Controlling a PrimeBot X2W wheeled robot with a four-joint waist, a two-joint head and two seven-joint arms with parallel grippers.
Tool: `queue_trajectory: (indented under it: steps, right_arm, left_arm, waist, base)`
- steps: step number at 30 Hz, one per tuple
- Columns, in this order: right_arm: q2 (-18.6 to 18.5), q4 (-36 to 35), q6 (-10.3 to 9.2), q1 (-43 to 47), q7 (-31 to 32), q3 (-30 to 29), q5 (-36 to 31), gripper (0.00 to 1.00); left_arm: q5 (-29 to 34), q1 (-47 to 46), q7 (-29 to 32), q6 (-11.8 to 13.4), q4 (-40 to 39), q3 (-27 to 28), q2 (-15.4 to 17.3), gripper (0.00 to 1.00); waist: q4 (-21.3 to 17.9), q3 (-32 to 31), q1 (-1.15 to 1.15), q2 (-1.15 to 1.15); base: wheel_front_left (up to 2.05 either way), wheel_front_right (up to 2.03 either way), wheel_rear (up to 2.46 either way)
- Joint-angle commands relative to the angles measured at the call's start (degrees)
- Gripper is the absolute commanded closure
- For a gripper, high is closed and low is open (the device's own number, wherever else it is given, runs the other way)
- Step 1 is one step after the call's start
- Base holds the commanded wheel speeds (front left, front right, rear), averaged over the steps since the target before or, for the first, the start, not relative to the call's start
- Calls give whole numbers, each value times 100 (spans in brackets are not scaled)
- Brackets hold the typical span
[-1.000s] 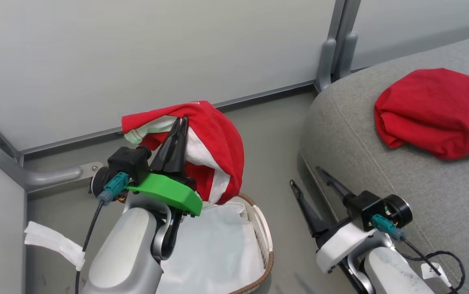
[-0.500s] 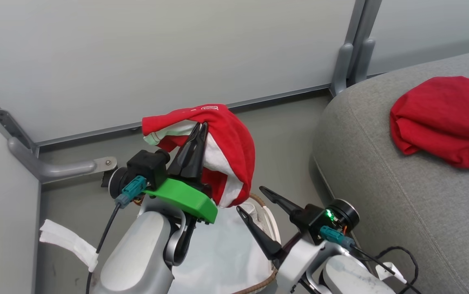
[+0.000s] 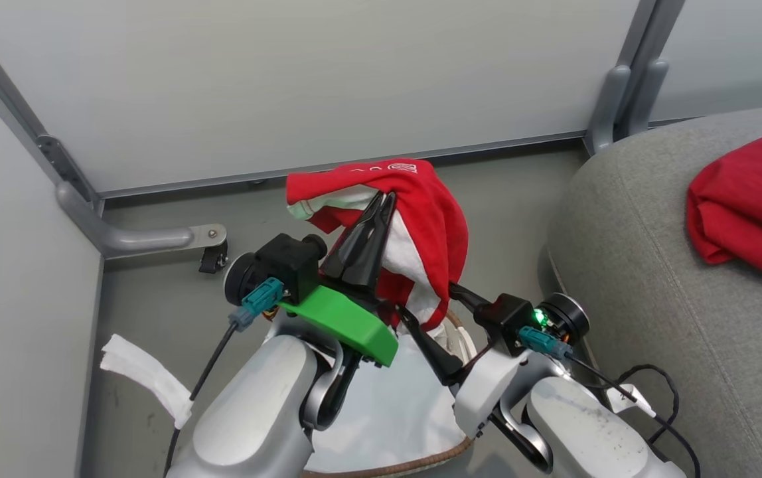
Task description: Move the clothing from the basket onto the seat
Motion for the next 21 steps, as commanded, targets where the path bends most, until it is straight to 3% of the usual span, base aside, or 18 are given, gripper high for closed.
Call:
queue_trajectory:
  steps: [1,6,8,9,21]
  right_arm:
    - [-28,111,-8,-75,0,-25,-21,0]
    - [-28,406,-8,-204,0,-136,-9,0]
    - [-29,516,-8,-227,0,-168,75,79]
    - [-29,604,-8,-234,0,-148,138,100]
    - [-27,588,-8,-341,0,-67,368,100]
  left_arm:
    - [-68,-111,-4,23,-50,-81,14,100]
    - [-231,-245,-4,87,-152,-369,14,100]
    - [-272,-277,-3,117,-165,-443,16,100]
    - [-291,-293,-4,125,-171,-481,16,100]
    - [-435,-325,-4,205,-151,-594,15,100]
  waist:
    - [163,62,0,0]
    - [356,120,0,0]
    - [401,139,0,0]
    - [419,147,0,0]
    - [374,208,0,0]
  base:
    - [0,0,0]
    - [0,0,0]
    - [0,0,0]
    - [0,0,0]
    - [0,0,0]
